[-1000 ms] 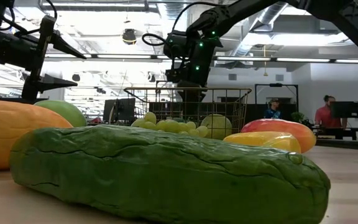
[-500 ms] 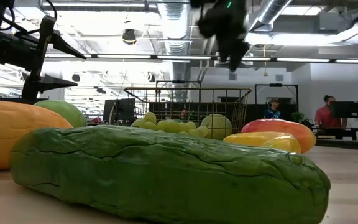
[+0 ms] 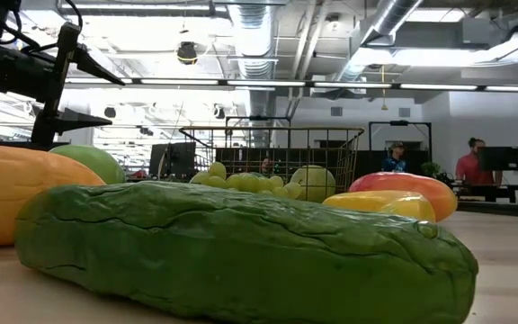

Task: Build produce basket
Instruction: Put the red apple into the wire basket

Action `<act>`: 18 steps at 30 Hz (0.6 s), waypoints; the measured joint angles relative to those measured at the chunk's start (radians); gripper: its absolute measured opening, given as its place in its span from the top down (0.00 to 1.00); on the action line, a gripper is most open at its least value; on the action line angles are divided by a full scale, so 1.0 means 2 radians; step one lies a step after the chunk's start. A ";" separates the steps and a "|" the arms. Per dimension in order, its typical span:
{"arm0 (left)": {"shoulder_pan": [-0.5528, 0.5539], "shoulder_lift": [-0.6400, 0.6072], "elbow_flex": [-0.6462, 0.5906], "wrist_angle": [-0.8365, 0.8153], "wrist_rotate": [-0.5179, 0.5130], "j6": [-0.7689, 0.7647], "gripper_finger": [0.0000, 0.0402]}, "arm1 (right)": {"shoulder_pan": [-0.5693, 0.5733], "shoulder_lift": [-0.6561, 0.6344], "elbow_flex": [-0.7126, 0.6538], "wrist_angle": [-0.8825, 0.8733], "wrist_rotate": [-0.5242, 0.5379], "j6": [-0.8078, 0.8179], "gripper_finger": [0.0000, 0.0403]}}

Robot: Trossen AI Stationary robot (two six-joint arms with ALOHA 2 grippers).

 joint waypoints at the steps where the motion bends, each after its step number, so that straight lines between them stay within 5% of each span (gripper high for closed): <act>1: 0.000 0.000 0.000 0.000 0.000 0.000 0.19 | 0.025 -0.005 -0.014 -0.001 -0.013 0.044 0.10; 7: 0.000 0.000 0.000 -0.003 -0.011 0.003 0.19 | 0.150 -0.005 -0.086 0.061 -0.053 0.253 0.10; 13: 0.000 0.000 0.001 -0.006 -0.017 0.001 0.19 | 0.207 0.034 -0.128 0.184 -0.056 0.287 0.10; 18: 0.000 0.000 0.001 -0.008 -0.017 0.000 0.19 | 0.221 0.077 -0.132 0.202 -0.058 0.287 0.10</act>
